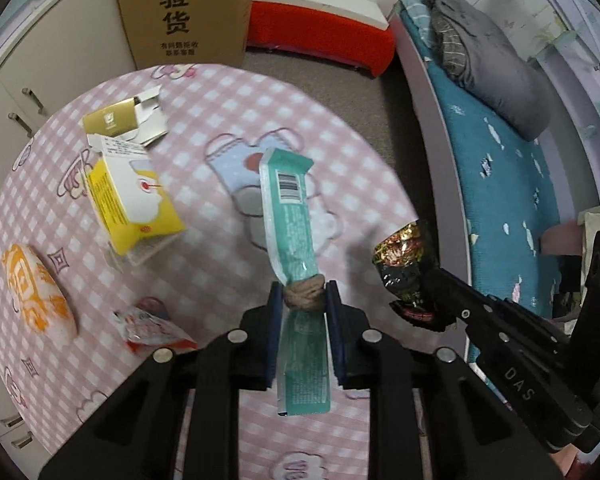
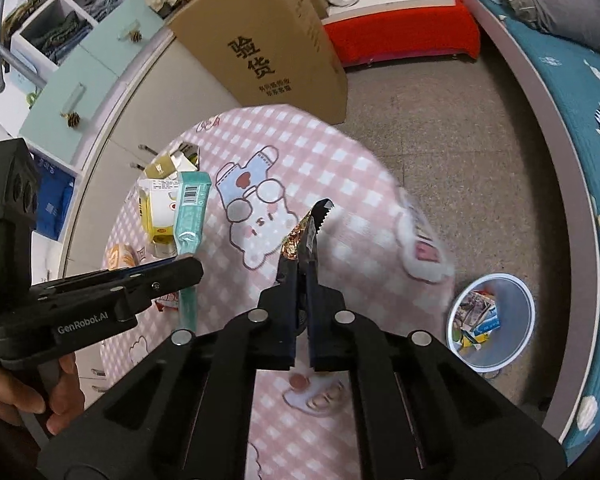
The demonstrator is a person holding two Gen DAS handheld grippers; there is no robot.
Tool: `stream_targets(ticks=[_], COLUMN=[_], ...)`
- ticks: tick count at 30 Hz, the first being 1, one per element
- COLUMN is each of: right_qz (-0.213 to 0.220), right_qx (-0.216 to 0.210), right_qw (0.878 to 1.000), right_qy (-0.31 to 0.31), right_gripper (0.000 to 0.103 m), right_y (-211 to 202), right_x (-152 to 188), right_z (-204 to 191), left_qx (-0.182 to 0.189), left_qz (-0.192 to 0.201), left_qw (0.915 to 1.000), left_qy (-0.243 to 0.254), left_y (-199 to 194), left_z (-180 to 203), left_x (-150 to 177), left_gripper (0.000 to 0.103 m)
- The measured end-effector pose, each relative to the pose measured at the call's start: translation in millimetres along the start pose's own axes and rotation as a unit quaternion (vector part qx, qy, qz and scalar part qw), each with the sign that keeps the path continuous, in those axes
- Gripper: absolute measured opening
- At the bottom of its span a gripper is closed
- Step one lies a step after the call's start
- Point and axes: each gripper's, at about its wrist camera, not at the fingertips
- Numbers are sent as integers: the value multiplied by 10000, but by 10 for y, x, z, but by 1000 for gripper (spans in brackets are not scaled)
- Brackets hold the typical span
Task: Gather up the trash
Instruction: 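Carry both items to the basin and open the right gripper, then lower the teal wrapper over the basin and open the left gripper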
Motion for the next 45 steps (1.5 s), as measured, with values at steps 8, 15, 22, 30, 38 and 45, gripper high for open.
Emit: stream_targets(ticks=[8,15,22,30,38,45], right_qz=[382,748,933,1010,1158,1269], right_qx=[174,574,854,947,1027,1183], right_qw=[9986,9933,9875,9829,9798,9742], right_qy=[320,665,941,1218,1268,1444], right_gripper=[4,4,4,43,52,52], right_y=[-656,-1351,-1753,-1936,-2143,-2311], right_x=[195,398,602,725,779,862], right_z=[413,945,1392,1712,1831,1957], left_qx=[273,557,757,770,691,662], left_qz=[46,31,-81,-151,-235,-228], left_qw=[9989,9942,9869,9827,9805,9776], left_qy=[388,924,1425,1677,1824,1984], left_y=[-174,-209,-176,-124,-79,-80], left_z=[589,1361,2000,2395,2611,2781], left_x=[239,465,691,828,898,946], left_gripper=[20,20,20,21,21,21])
Point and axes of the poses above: each gripper's, at about its wrist camera, not at the fingertips, and y roughly the way its jaws point, z to its right, x to its underside, and after that the axes turned 6 degrees about -y, right-handed
